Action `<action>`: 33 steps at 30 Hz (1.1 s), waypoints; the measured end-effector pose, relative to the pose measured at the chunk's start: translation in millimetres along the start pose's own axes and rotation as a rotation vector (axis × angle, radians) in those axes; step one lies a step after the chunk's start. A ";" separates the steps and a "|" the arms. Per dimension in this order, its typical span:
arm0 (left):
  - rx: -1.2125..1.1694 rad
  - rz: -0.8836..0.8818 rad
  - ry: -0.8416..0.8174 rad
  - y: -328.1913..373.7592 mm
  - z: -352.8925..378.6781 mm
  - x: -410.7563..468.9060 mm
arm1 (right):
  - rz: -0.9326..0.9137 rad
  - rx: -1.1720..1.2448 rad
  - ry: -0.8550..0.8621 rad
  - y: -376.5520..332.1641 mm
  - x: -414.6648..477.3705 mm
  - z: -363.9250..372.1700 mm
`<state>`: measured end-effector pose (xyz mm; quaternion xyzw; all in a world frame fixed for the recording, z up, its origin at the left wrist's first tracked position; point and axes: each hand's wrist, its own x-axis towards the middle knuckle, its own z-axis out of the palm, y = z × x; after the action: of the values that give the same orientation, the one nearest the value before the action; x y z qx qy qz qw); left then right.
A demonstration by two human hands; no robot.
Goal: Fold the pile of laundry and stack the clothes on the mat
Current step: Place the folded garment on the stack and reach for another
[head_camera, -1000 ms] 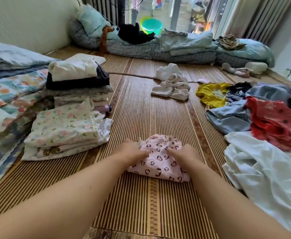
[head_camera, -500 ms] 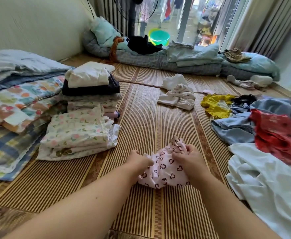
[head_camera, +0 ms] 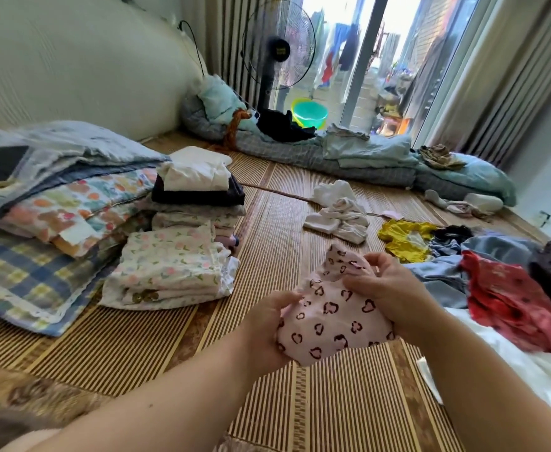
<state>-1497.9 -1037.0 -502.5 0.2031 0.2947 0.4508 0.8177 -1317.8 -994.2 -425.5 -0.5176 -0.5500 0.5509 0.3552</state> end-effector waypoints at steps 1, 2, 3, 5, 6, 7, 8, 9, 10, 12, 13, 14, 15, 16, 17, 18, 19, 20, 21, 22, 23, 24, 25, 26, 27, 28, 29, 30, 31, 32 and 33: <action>0.039 -0.046 0.044 4.2 -1.8 -3.5 | -0.002 -0.002 -0.001 -1.2 -1.0 1.8; 0.076 -0.117 0.111 5.2 -4.1 -5.2 | -0.007 0.004 -0.003 -2.9 -1.6 4.3; 0.092 -0.201 0.164 4.1 -6.2 -7.4 | -0.016 0.011 -0.007 -5.6 -1.2 8.6; 0.086 -0.349 0.140 -2.4 -5.0 -11.7 | -0.029 0.028 -0.021 -12.4 -0.8 18.4; 0.079 -0.394 0.081 -6.4 -3.9 -13.8 | -0.031 0.028 -0.031 -16.3 0.2 24.6; 0.067 -0.412 0.025 -10.7 -4.0 -14.4 | -0.030 0.022 -0.036 -19.6 1.0 29.8; 0.031 -0.393 -0.017 -13.9 -5.0 -14.6 | -0.024 0.010 -0.039 -22.4 1.4 33.9; -0.034 -0.340 -0.045 -15.5 -5.3 -15.4 | -0.016 0.001 -0.040 -24.1 1.2 36.4; -0.117 -0.256 -0.053 -14.9 -5.6 -16.0 | -0.006 -0.003 -0.040 -25.3 0.5 37.5; -0.214 -0.032 0.008 -9.7 -10.3 -13.4 | 0.006 -0.040 -0.028 -24.3 -1.0 37.0; -0.178 0.062 0.058 -5.2 -13.8 -12.0 | 0.005 -0.085 -0.012 -22.6 -1.7 36.4; -0.103 0.142 0.117 -0.2 -17.6 -10.8 | -0.002 -0.141 0.015 -20.5 -2.6 36.3; -0.016 0.187 0.187 5.4 -22.0 -11.0 | -0.020 -0.197 0.051 -18.0 -2.9 36.8; 0.065 0.206 0.240 12.1 -25.8 -14.1 | -0.051 -0.250 0.087 -15.4 -2.2 38.0; 0.149 0.218 0.258 19.3 -29.8 -17.8 | -0.080 -0.298 0.106 -12.5 -1.5 39.6; 0.226 0.227 0.256 28.0 -32.7 -21.9 | -0.097 -0.338 0.102 -10.0 0.0 42.7; 0.287 0.232 0.249 37.0 -35.3 -26.1 | -0.099 -0.355 0.080 -7.9 2.0 45.9; 0.328 0.234 0.239 47.0 -37.0 -30.5 | -0.086 -0.345 0.046 -6.6 5.1 49.3; 0.363 0.237 0.231 58.2 -39.8 -34.5 | -0.068 -0.330 0.003 -5.9 10.4 53.7; 0.417 0.238 0.235 69.2 -42.9 -38.2 | -0.052 -0.324 -0.038 -6.2 16.0 59.0; 0.495 0.243 0.264 80.9 -49.1 -41.3 | -0.044 -0.340 -0.079 -7.8 23.2 66.8; 0.586 0.255 0.306 92.9 -55.7 -44.3 | -0.049 -0.384 -0.111 -9.6 31.9 75.4; 0.679 0.274 0.355 105.3 -62.5 -47.8 | -0.065 -0.446 -0.135 -11.8 41.3 84.8; 0.774 0.299 0.407 119.5 -70.4 -51.7 | -0.088 -0.504 -0.155 -14.4 54.3 96.8; 0.882 0.325 0.460 133.0 -78.9 -55.3 | -0.114 -0.558 -0.169 -16.7 67.4 109.3; 0.996 0.353 0.511 147.2 -88.7 -57.4 | -0.148 -0.612 -0.181 -19.2 82.7 124.1; 1.102 0.381 0.556 160.5 -99.0 -58.7 | -0.192 -0.672 -0.188 -21.6 97.8 139.3; 1.186 0.405 0.599 172.9 -108.3 -59.0 | -0.240 -0.738 -0.191 -24.2 111.5 154.9; 1.246 0.419 0.641 186.1 -119.7 -57.5 | -0.287 -0.805 -0.193 -25.6 127.1 171.6; 1.293 0.419 0.683 197.1 -130.1 -55.6 | -0.330 -0.876 -0.192 -25.7 140.9 187.2; 1.341 0.405 0.726 207.8 -141.9 -52.2 | -0.375 -0.953 -0.191 -24.2 155.1 202.7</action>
<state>-1742.4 -966.2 -468.2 0.5429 0.7093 0.3554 0.2754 -1549.8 -890.0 -458.3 -0.4617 -0.8530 0.2108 0.1210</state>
